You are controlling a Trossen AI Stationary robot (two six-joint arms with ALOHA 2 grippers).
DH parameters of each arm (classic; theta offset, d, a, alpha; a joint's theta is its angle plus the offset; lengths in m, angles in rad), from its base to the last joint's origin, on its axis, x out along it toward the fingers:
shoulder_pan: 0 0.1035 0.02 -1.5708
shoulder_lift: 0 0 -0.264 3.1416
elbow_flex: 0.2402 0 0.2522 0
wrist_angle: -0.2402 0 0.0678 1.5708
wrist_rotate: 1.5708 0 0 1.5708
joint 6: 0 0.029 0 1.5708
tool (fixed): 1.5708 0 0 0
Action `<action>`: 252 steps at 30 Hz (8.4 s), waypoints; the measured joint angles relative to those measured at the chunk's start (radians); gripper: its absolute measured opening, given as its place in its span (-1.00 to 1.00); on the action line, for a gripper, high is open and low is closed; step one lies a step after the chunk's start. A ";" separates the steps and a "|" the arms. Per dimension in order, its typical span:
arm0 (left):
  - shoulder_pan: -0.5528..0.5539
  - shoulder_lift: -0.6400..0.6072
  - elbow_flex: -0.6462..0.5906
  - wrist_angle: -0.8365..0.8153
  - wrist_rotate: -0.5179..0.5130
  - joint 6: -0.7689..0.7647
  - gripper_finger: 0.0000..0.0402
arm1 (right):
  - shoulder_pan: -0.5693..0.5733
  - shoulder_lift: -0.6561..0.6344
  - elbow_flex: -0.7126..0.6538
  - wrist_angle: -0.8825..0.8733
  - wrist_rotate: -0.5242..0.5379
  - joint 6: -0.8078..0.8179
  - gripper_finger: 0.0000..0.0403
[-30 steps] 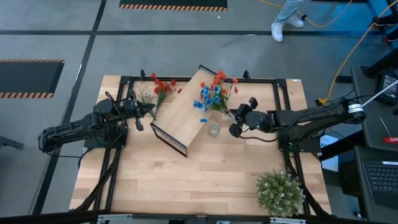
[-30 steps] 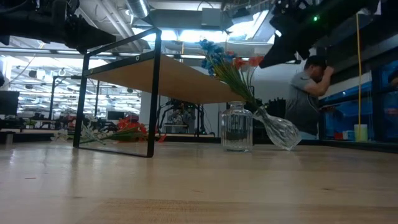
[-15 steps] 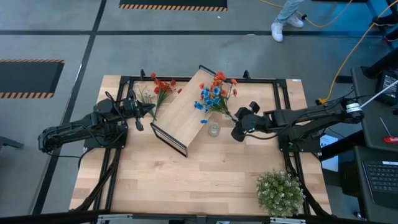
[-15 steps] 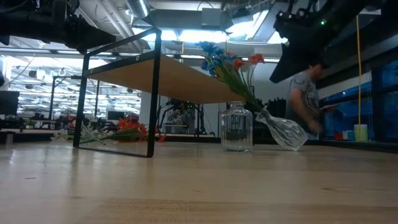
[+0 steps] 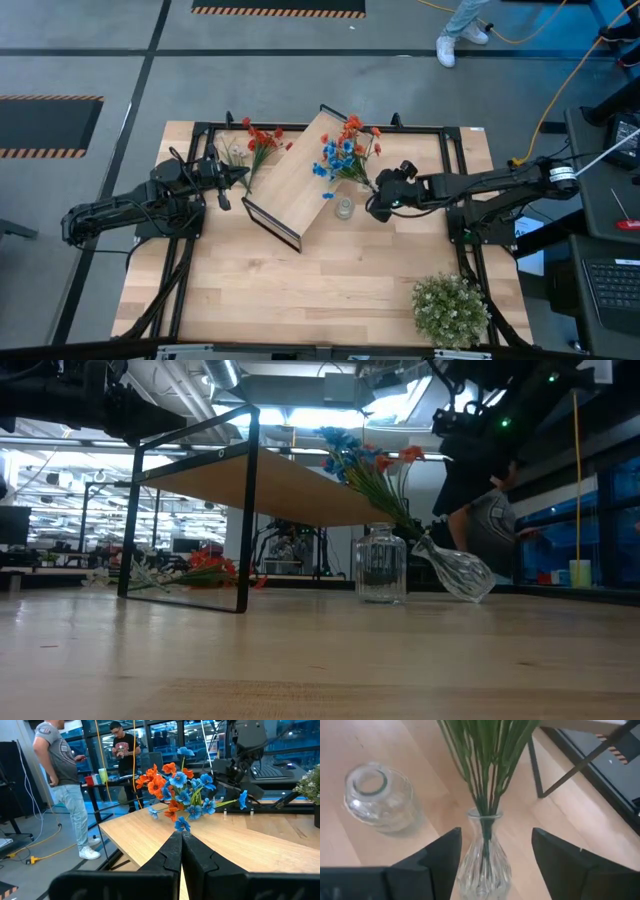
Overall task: Pick and place flowers into a vace then onto a shelf
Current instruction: Adjust the right transparent vase, then put the white flowers into the left transparent vase
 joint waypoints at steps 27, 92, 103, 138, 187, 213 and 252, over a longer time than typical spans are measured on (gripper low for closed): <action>0.000 0.000 0.000 0.000 0.000 0.000 -0.98 | -0.098 0.137 0.000 0.079 -0.143 -0.045 0.21; 0.000 0.000 0.000 0.000 0.000 0.034 -0.98 | -0.085 0.218 0.000 0.271 0.047 -0.070 -0.48; 0.000 0.000 0.000 0.000 0.000 0.027 -0.98 | -0.061 0.083 -0.126 0.412 0.028 -0.064 -0.48; 0.000 0.000 0.000 0.000 0.000 0.026 -0.98 | -0.057 0.023 -0.553 1.218 0.093 -0.205 -0.48; 0.000 0.000 0.000 0.000 0.000 0.024 -0.98 | -0.097 0.603 -0.640 2.059 0.233 -0.328 -0.46; 0.000 0.000 0.000 0.000 0.000 0.025 -0.98 | -0.095 0.606 -0.642 2.034 0.218 -0.306 0.28; 0.000 0.000 0.000 0.000 0.000 0.025 -0.98 | 0.129 0.256 -0.718 1.922 0.300 -0.342 0.18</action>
